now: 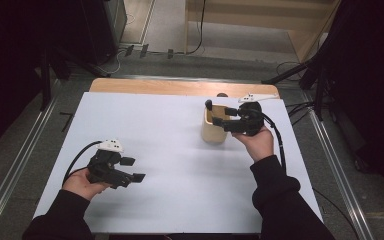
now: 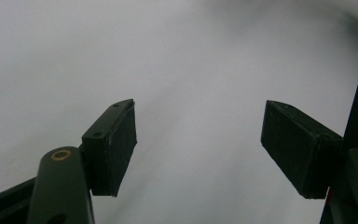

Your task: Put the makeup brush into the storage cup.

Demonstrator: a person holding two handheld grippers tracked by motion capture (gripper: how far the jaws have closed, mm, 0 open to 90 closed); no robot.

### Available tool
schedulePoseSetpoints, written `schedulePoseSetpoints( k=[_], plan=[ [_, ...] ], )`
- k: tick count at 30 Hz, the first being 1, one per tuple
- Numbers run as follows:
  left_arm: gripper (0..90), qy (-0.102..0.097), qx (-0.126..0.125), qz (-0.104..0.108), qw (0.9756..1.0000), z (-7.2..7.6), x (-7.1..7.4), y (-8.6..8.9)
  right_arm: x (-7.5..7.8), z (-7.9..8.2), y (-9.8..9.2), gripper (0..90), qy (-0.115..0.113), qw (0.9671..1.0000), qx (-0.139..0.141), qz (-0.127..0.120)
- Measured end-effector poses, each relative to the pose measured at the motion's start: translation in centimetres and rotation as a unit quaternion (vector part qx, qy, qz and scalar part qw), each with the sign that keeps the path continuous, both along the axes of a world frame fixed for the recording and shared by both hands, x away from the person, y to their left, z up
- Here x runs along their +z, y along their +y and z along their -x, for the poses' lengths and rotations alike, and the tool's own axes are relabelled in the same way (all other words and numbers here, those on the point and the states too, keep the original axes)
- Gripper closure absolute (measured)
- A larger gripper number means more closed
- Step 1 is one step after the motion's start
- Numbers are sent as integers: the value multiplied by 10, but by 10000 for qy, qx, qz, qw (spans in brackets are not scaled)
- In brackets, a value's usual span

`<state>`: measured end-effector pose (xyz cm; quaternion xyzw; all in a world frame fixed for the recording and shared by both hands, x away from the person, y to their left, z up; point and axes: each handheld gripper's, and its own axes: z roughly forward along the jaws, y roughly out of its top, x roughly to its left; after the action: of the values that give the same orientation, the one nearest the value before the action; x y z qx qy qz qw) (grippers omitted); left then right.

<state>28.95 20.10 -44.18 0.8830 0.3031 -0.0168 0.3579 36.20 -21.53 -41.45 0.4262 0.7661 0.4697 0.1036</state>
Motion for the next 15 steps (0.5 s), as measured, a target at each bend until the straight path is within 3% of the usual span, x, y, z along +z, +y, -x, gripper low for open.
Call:
schedulePoseSetpoints(
  k=[15],
  plan=[
    [273, 10, -13, -16, 10000, 0, -1, -1, -2, 24, 4, 280, 138, 9990, 414, 26]
  ],
)
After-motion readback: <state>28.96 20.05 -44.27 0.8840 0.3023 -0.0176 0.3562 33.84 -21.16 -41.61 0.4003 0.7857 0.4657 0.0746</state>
